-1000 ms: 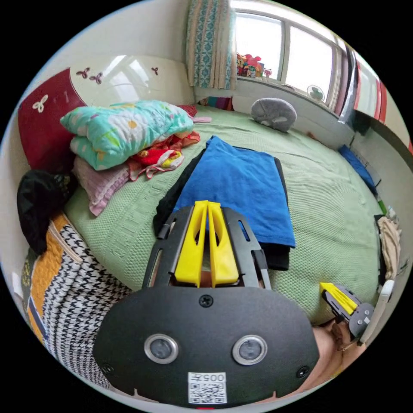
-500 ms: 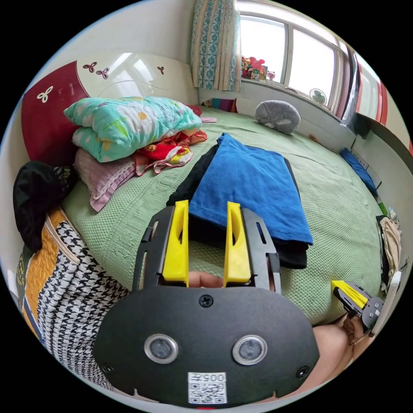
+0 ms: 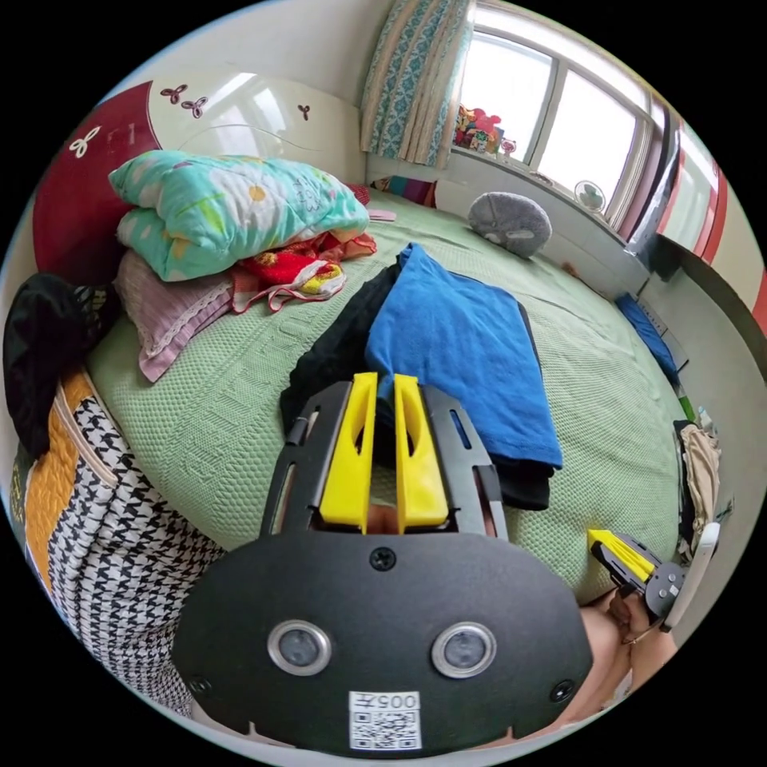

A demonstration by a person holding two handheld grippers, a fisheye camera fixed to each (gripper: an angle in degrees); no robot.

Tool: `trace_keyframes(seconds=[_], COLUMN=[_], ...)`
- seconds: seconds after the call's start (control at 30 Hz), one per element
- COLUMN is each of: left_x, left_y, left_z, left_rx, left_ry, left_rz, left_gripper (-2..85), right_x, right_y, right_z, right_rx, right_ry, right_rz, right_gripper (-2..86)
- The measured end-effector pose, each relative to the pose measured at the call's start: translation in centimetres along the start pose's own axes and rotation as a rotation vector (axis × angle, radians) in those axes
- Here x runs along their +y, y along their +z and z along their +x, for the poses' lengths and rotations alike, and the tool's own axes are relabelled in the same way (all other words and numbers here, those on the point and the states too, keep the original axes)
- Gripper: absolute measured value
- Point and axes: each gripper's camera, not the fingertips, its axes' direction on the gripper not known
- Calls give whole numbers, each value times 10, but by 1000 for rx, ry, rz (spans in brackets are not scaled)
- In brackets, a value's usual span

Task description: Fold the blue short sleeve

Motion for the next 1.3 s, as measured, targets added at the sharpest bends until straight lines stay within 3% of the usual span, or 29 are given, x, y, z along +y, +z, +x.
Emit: trace_keyframes(seconds=[0.47,0.6,0.93,1.3], left_x=[7,16,54,115], left_y=[3,15,48,64], left_z=[99,137,212,268], left_rx=[96,194,219,275], left_ry=[148,237,369,517], left_rz=[56,14,-65,-105], left_gripper=[37,30,32,29], right_x=[7,10,19,48], right_y=[-12,-16,-31,-74], right_z=[16,20,41,67], right_rx=[-24,-28,-111,-141], right_ry=[24,29,96,215], right_rz=[4,5,19,210], right_gripper=[-13,-13,-12,-5])
